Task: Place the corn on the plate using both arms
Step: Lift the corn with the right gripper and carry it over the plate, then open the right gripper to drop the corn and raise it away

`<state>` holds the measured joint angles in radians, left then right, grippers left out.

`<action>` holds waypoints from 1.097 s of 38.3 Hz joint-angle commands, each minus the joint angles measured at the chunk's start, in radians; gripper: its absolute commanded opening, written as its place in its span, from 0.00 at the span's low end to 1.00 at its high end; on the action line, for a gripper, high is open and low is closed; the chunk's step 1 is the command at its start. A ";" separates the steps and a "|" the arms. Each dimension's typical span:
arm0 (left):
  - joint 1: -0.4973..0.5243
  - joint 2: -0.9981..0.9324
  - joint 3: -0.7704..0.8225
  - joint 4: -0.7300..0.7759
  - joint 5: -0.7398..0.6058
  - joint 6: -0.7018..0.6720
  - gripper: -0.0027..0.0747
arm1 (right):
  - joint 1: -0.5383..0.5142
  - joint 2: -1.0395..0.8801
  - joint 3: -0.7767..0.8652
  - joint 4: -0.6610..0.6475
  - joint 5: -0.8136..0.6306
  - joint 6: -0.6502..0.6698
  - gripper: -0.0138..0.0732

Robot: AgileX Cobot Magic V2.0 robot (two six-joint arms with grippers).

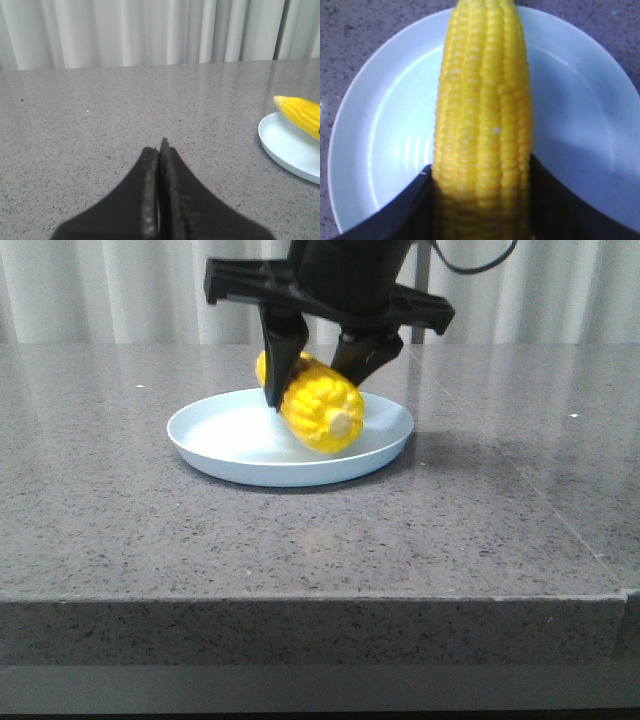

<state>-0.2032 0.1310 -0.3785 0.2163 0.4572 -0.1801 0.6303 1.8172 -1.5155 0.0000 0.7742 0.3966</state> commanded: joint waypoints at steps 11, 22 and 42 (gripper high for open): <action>0.000 0.010 -0.028 0.003 -0.081 -0.006 0.01 | -0.001 -0.042 -0.039 -0.014 -0.026 0.011 0.76; 0.000 0.010 -0.028 0.003 -0.081 -0.006 0.01 | -0.001 -0.061 -0.114 -0.025 0.029 0.011 0.81; 0.000 0.010 -0.028 0.003 -0.081 -0.006 0.01 | -0.001 -0.075 -0.334 -0.077 0.296 0.010 0.36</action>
<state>-0.2032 0.1310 -0.3785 0.2163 0.4572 -0.1801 0.6303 1.7947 -1.8142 -0.0530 1.0921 0.4133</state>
